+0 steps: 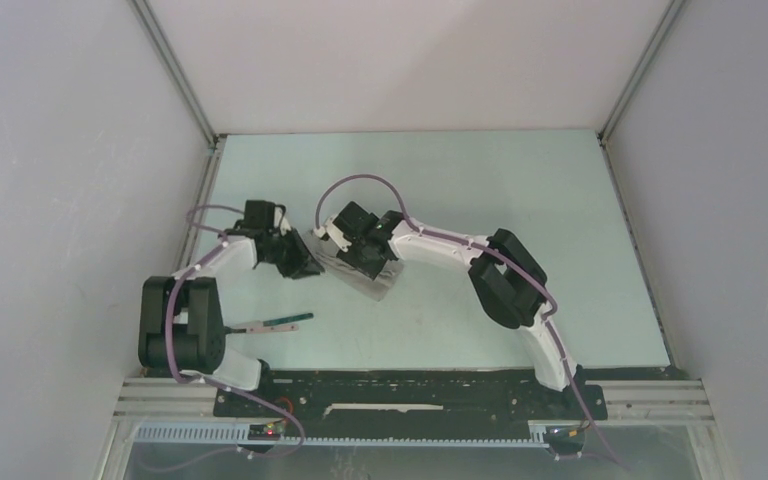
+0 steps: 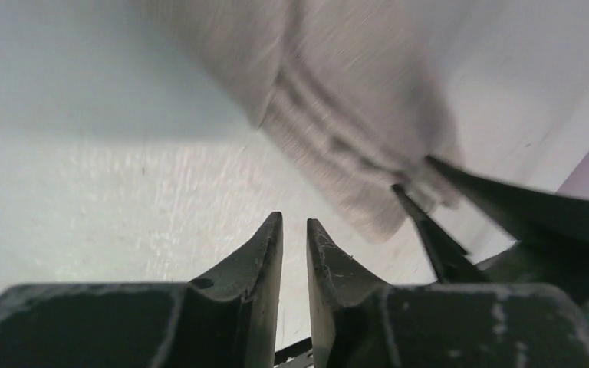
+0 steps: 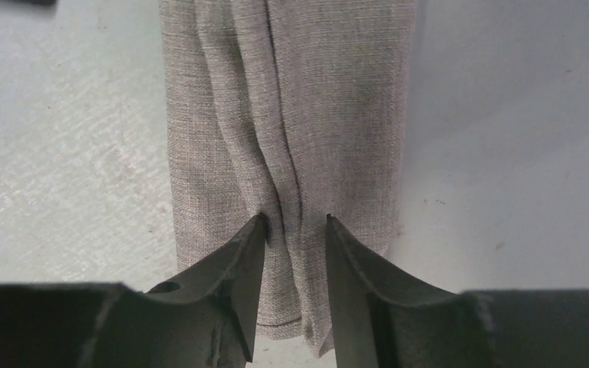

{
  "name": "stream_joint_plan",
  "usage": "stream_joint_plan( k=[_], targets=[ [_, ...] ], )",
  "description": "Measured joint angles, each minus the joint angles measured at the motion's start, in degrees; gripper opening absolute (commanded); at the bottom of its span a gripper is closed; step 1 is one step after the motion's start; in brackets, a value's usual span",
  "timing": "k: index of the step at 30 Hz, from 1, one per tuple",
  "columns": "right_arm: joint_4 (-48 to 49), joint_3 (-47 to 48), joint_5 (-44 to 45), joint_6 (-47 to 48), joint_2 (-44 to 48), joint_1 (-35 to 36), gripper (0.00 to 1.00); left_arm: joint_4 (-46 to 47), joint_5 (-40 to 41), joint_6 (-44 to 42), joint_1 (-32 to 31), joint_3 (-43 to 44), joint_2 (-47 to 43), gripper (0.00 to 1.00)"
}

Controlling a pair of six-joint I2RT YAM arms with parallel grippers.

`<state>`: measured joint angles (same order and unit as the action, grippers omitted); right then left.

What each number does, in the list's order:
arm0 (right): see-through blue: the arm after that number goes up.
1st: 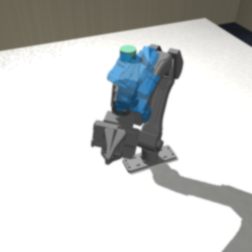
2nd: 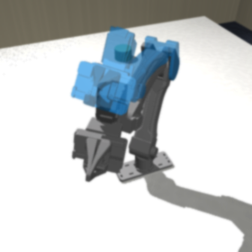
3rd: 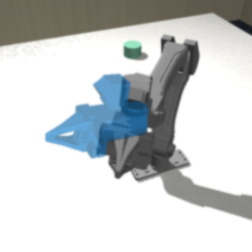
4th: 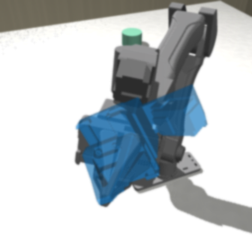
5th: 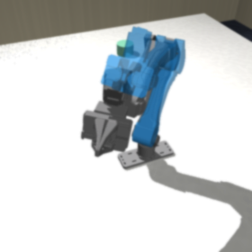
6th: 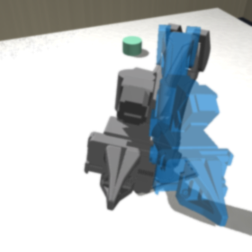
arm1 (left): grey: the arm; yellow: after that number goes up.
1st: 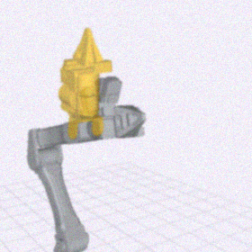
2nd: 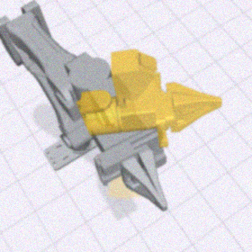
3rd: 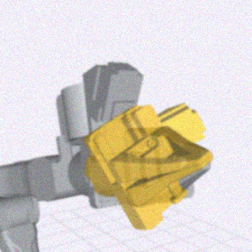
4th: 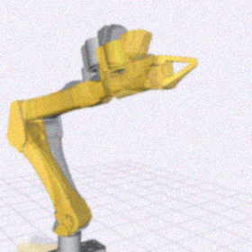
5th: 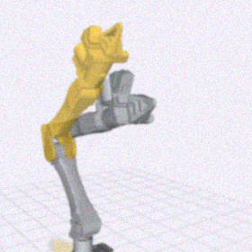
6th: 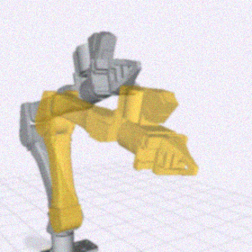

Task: Fold the napkin into a case and place the utensils inside
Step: Stuff the top corner of the smaller-rectangle-folded napkin at the center of the board.

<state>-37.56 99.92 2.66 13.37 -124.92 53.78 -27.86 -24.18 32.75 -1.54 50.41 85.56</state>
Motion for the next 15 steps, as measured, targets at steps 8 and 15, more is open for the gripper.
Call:
stream_joint_plan(
  k=[8,15],
  targets=[
    [0.52,0.00,1.14,-0.07,-0.24,1.79,0.38,7.34,-3.02,6.95,-4.52,-14.64,-1.01,0.18],
    [1.46,0.00,2.54,-0.28,-1.49,1.86,0.22,16.06,-4.11,10.82,-6.78,-14.75,1.99,0.13]
  ],
)
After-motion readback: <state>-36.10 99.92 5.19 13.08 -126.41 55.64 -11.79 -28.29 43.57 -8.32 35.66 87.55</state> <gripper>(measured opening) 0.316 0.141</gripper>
